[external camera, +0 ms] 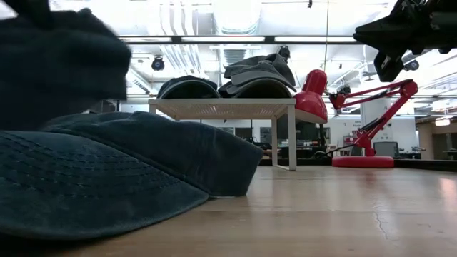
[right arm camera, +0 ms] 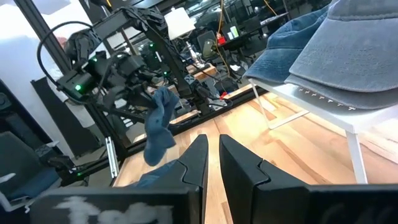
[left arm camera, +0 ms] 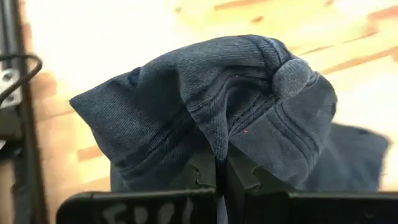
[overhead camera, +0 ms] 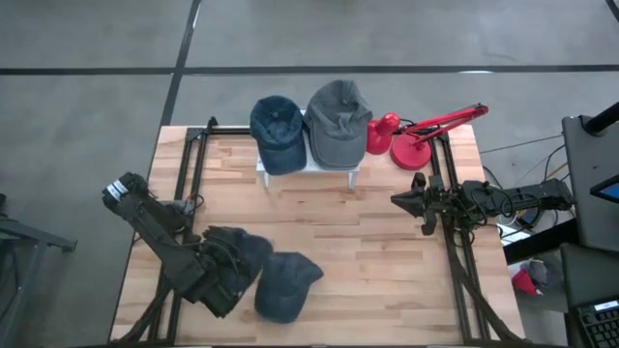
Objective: Pick & Place hat
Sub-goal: Stack the left blue cap on top of the blue cap on the shelf
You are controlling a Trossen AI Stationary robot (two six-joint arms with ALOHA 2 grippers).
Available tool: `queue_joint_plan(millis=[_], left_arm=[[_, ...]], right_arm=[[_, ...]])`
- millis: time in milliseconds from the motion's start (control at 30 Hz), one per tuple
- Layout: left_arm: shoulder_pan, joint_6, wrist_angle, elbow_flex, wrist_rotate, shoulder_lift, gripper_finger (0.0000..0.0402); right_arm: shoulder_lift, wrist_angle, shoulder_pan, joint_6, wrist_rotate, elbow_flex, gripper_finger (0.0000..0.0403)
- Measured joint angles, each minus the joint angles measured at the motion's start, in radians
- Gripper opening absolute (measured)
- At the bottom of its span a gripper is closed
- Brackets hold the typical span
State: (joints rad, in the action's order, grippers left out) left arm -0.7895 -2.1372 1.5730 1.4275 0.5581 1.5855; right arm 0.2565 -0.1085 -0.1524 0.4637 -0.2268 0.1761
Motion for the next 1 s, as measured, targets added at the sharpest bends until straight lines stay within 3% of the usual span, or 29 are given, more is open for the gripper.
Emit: queue_joint_plan(millis=[300, 700, 867, 1000], left_arm=[[0.0, 0.019, -0.001, 0.093, 0.208, -0.03, 0.0], [0.013, 0.142, -0.001, 0.238, 0.574, -0.068, 0.0], [0.046, 0.21, -0.001, 0.309, 0.717, -0.069, 0.0], [0.1, 0.267, -0.001, 0.371, 0.776, -0.069, 0.0]], right_arm=[[0.0, 0.0, 0.0, 0.0, 0.0, 0.0, 0.0038], [0.0, 0.0, 0.0, 0.001, 0.0, 0.0, 0.0038], [0.0, 0.0, 0.0, 0.001, 0.0, 0.0, 0.0038], [0.0, 0.0, 0.0, 0.001, -0.001, 0.0, 0.0038]])
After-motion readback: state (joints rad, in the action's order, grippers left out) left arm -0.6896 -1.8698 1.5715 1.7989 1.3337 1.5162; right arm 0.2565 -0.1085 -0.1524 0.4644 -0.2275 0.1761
